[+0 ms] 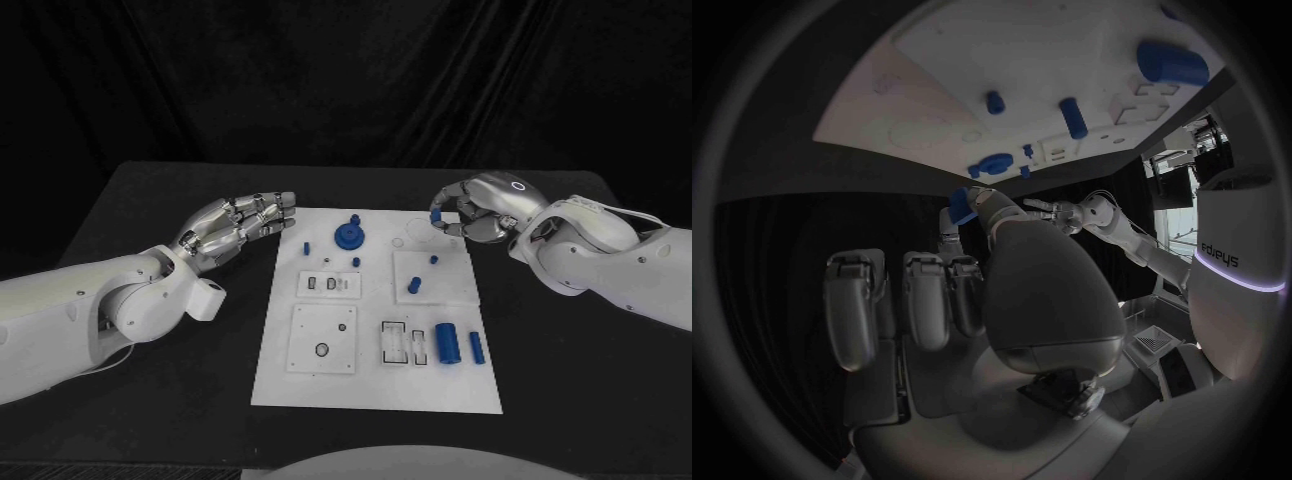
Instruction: Assemble the parts on the task board
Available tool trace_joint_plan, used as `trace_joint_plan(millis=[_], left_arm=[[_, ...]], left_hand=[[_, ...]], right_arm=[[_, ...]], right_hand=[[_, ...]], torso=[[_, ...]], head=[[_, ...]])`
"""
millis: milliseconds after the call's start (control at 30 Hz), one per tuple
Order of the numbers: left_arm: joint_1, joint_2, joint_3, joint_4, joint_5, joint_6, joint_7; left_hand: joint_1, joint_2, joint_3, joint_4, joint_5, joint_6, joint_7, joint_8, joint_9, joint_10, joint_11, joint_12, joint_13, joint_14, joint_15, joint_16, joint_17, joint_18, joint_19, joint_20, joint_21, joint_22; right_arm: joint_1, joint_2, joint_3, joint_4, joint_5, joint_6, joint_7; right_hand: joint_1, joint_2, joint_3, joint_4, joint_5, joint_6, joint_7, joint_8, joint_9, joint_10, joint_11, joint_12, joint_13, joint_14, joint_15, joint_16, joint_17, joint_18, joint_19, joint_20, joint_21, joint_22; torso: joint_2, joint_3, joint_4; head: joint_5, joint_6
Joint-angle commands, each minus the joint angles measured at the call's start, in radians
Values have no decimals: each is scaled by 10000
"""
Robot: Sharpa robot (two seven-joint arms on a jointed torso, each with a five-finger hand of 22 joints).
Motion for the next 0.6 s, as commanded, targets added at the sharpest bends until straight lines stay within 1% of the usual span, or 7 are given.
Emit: trace_joint_plan(millis=[33, 133, 267, 333, 467, 533, 600], left_arm=[[-18, 36, 6, 7, -59, 119, 62], [-18, 63, 6, 6, -59, 124, 60], [-18, 69, 6, 17, -59, 119, 44], [-18, 60, 6, 28, -59, 114, 39], [-18, 51, 6, 29, -59, 107, 31], [-18, 60, 6, 16, -59, 105, 28], [-18, 85, 6, 2, -59, 113, 31]], left_hand=[[78, 4, 59, -19, 51, 10, 51, 67, 7, -10, 57, 50, 14, -36, 51, 1, 4, 124, -5, 84, -36, 3], [78, 4, 59, -19, 51, 10, 51, 67, 7, -10, 57, 50, 14, -36, 51, 1, 4, 124, -5, 84, -36, 3], [78, 4, 59, -19, 51, 10, 51, 67, 7, -10, 57, 50, 14, -36, 51, 1, 4, 124, -5, 84, -36, 3], [78, -2, 68, -19, 54, 23, 53, 72, 9, 3, 60, 69, 17, -29, 51, 9, 6, 124, -9, 84, -39, 2], [78, -2, 68, -19, 54, 23, 53, 72, 9, 3, 60, 69, 17, -29, 51, 9, 6, 124, -9, 84, -39, 2], [78, -2, 68, -19, 54, 23, 53, 72, 9, 3, 60, 69, 17, -29, 51, 9, 6, 124, -9, 84, -39, 2], [78, -2, 68, -19, 54, 23, 53, 72, 9, 3, 60, 69, 17, -29, 51, 9, 6, 124, -9, 84, -39, 2]], right_arm=[[89, 176, 2, 350, 21, 14, -233], [82, 561, 2, 547, 22, 403, -258], [-89, 1028, 2, 517, 22, 681, -298], [-218, 1322, 2, 405, 22, 830, -339], [-391, 1718, 2, 157, 22, 1075, -455], [-495, 1976, 2, -51, 22, 1194, -520], [-589, 2198, 2, -226, 22, 1295, -577]], right_hand=[[55, 15, 8, -61, 119, 93, -30, 122, 228, 1040, 23, 26, 2632, 1057, -46, 26, 2633, -158, 1056, -39, 25, 2634], [44, -16, 4, -74, 152, 70, -18, 117, 229, 1040, 35, 26, 2632, 1057, -36, 26, 2633, -158, 1056, -32, 25, 2634], [20, -44, 1, -80, 175, 30, 8, 104, 227, 1040, 58, 26, 2632, 1057, -19, 26, 2633, -158, 1056, -21, 25, 2634], [12, -54, 5, -87, 194, 12, 21, 99, 227, 1040, 72, 26, 2632, 1057, -9, 26, 2633, -158, 1056, -14, 25, 2634], [-7, -69, 9, -91, 212, -23, 44, 85, 223, 1040, 94, 26, 2632, 1057, 8, 26, 2633, -150, 1037, -2, -1, 2623], [-44, -81, 6, -82, 214, -57, 68, 71, 219, 1040, 121, 26, 2632, 1057, 28, 26, 2633, -141, 1017, 12, -28, 2611], [-58, -87, 7, -82, 216, -72, 78, 66, 217, 1040, 138, 26, 2632, 1057, 40, 26, 2633, -121, 970, 21, -92, 2584]], torso=[[-4, -7, 5], [5, -6, 7], [2, -6, 20], [-1, -13, 24], [-3, -21, 42], [7, -17, 60], [13, -10, 50]], head=[[-48, -2], [-66, 0], [-16, -3], [27, -24], [89, -53], [90, -63], [94, -61]])
